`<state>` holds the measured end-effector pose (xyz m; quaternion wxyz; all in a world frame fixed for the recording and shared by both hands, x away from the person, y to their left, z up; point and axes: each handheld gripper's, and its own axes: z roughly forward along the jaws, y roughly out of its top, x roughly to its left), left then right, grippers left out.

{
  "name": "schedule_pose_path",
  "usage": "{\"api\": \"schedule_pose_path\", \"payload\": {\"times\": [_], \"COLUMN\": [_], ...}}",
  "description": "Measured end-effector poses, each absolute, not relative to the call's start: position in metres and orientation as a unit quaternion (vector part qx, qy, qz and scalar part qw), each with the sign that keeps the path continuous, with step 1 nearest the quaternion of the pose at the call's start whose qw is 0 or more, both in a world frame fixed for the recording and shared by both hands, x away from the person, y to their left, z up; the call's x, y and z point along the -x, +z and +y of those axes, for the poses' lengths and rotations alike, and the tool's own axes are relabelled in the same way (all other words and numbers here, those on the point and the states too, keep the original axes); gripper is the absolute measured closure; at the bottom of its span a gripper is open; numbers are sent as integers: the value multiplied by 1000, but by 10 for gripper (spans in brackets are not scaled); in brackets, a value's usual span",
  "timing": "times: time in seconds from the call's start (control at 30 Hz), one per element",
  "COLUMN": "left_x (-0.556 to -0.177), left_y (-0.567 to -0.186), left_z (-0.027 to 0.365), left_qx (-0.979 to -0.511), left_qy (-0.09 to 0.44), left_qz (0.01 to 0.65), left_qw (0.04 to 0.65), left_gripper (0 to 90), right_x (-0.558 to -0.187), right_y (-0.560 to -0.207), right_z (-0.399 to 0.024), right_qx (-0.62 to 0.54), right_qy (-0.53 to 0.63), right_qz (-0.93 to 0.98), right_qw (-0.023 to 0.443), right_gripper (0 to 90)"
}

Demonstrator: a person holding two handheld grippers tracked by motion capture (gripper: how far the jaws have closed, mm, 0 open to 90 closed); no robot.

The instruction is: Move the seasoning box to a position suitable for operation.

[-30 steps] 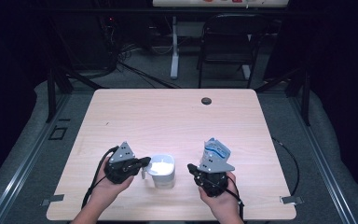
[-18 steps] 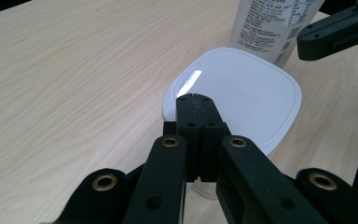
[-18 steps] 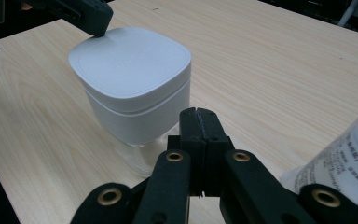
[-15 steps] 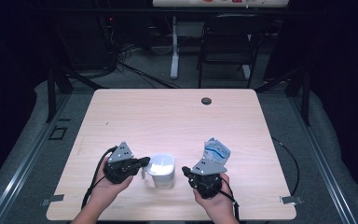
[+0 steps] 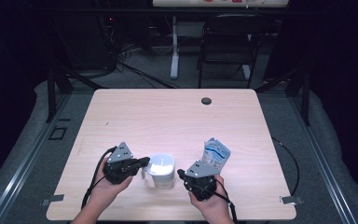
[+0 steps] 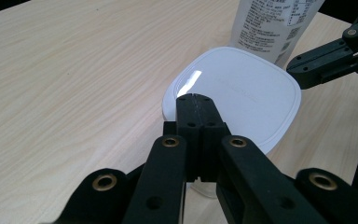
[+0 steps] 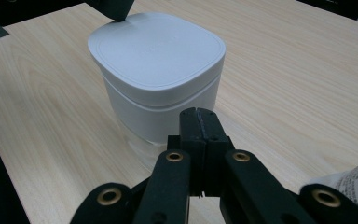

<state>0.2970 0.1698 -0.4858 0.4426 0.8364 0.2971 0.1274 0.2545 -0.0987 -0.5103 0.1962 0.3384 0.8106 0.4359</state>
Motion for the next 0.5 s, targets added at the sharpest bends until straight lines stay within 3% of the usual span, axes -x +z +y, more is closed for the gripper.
{"api": "schedule_pose_path", "payload": {"times": [0.5], "left_x": [-297], "left_y": [-486], "left_z": [171], "left_qx": [-837], "left_qy": [125], "left_qz": [298], "left_qw": [442], "left_gripper": [900], "right_x": [-255], "right_y": [-513], "right_z": [-96], "right_qx": [-336], "right_qy": [437], "right_qz": [812], "right_qw": [191], "right_gripper": [900]}}
